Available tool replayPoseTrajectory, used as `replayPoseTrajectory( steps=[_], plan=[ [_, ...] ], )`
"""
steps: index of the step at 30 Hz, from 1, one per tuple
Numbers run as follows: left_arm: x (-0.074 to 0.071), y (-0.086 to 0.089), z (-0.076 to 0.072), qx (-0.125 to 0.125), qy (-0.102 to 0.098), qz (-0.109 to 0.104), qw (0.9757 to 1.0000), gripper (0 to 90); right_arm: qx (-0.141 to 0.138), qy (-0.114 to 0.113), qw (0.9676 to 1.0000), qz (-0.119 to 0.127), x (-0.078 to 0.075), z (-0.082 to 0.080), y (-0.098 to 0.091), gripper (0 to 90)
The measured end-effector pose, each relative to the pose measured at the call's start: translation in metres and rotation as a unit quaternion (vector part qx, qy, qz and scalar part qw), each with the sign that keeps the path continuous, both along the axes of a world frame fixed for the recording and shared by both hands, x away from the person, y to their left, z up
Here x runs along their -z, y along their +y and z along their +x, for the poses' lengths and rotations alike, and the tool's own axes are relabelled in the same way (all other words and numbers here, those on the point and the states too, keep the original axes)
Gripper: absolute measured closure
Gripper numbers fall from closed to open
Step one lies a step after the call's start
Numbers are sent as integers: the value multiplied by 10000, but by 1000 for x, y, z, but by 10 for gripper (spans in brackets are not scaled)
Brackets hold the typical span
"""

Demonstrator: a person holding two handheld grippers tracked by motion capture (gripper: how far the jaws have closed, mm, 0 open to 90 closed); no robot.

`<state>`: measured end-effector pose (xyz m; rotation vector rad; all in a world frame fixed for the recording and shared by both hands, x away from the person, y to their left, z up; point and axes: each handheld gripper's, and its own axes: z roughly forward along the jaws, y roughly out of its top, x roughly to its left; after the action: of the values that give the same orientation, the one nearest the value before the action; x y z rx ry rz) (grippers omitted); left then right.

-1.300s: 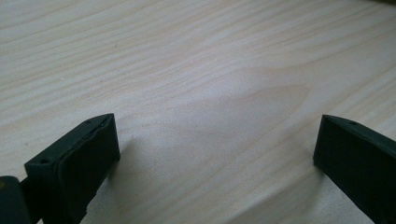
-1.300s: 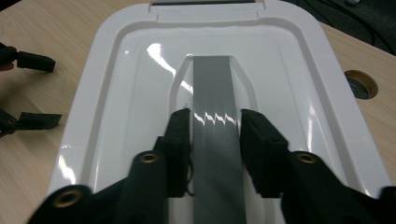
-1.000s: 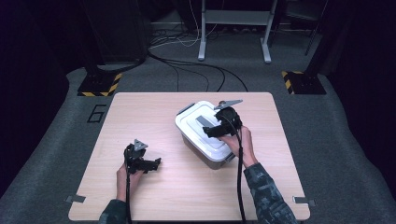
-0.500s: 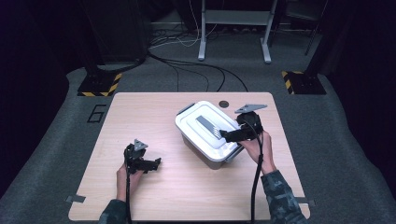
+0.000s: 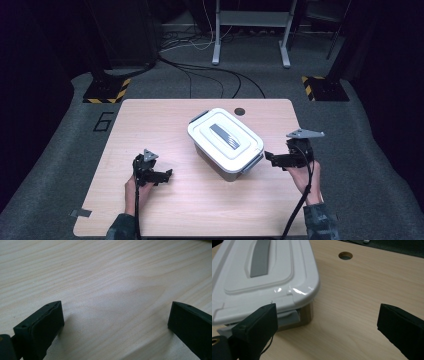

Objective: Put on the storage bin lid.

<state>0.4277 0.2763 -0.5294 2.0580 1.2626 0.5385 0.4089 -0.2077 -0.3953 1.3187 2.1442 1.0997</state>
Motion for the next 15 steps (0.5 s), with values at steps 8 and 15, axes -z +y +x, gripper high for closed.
replayPoseTrajectory(
  steps=[8, 15],
  plan=[
    [0, 0, 0, 6, 2, -7, 10000, 1, 291, 155, 9994, 87, 36, -20, -30, 27],
    [0, 0, 0, -2, 1, 0, 10000, 1, 610, 483, 9969, -121, 86, -36, -48, 19]
  ],
)
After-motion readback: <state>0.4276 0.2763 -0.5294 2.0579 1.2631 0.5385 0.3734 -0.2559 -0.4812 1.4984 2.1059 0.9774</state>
